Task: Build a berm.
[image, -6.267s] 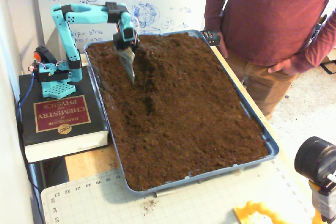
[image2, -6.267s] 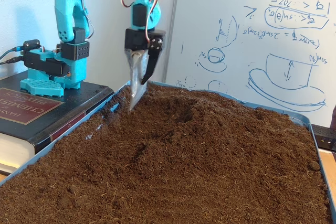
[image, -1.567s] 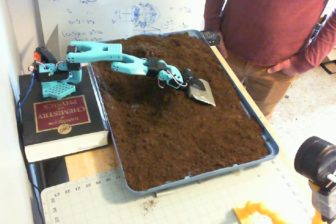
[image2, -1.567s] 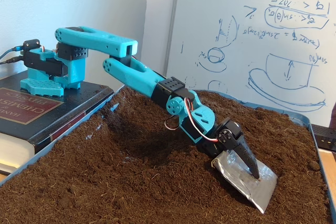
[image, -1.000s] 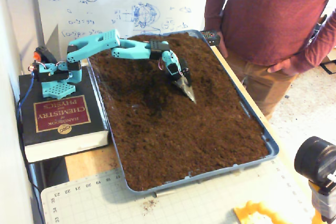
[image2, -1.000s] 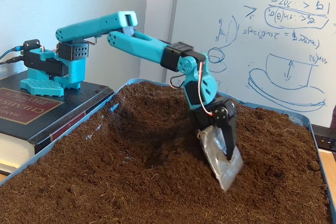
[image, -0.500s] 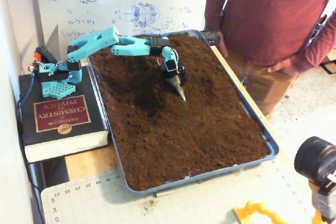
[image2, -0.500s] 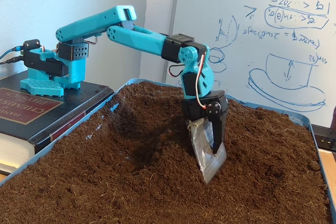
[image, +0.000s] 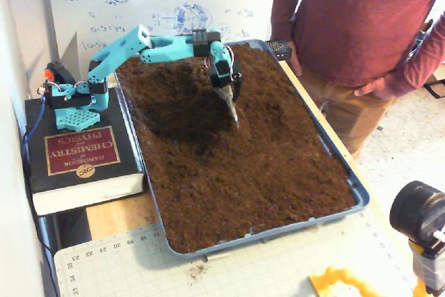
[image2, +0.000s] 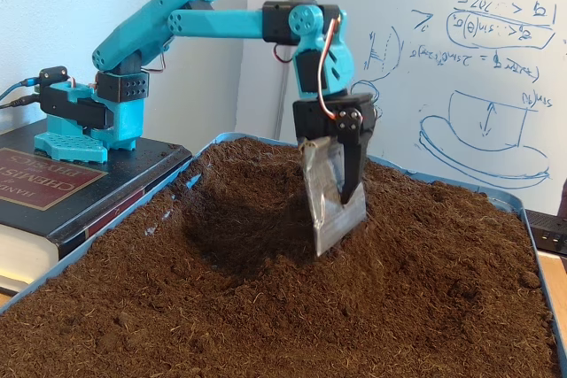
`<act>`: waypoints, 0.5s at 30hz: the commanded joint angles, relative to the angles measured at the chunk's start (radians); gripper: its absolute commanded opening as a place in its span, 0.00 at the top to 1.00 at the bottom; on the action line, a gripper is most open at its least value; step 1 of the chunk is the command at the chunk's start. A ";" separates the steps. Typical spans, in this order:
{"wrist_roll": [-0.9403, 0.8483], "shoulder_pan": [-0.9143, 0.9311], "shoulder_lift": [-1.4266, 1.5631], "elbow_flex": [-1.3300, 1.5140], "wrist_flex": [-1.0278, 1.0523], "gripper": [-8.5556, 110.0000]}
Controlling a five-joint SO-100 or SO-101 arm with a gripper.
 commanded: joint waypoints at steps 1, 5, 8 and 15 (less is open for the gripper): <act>0.100 0.003 0.201 -0.031 0.000 0.92; 0.245 -0.026 0.241 -0.089 -0.080 0.92; 0.322 -0.069 0.239 -0.097 -0.195 0.92; 0.368 -0.210 0.063 -0.110 -0.652 0.92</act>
